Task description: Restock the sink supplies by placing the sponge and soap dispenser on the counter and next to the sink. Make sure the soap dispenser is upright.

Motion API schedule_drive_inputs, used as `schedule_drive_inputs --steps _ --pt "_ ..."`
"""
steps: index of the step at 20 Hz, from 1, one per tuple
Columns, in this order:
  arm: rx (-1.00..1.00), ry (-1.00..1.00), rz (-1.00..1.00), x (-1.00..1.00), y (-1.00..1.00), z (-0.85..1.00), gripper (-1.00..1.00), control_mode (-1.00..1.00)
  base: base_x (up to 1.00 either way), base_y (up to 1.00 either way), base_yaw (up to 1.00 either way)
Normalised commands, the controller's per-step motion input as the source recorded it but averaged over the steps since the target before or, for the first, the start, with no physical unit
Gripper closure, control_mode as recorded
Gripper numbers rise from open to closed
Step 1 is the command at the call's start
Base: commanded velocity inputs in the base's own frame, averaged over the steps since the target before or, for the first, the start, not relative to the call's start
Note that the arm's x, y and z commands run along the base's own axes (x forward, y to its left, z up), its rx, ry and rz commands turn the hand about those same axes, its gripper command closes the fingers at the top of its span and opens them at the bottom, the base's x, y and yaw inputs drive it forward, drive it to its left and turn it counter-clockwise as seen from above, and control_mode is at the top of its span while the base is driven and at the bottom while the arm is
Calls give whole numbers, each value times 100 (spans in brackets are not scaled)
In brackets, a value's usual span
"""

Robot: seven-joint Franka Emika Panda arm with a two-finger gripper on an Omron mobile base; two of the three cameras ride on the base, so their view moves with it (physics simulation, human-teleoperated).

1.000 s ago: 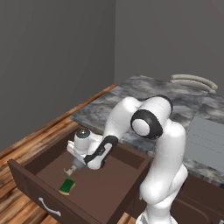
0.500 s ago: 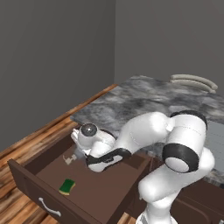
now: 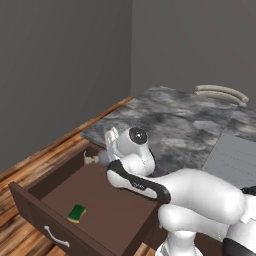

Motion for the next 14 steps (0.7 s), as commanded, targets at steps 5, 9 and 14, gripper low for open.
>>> schedule_drive_inputs --steps 5,9,14 --pt "40 0 -15 -3 -93 100 100 -100 0 0 0" --pt "47 0 -12 -1 -100 100 100 -100 0 0 0" --pt "50 11 -9 0 -100 82 100 -100 0 0 0"
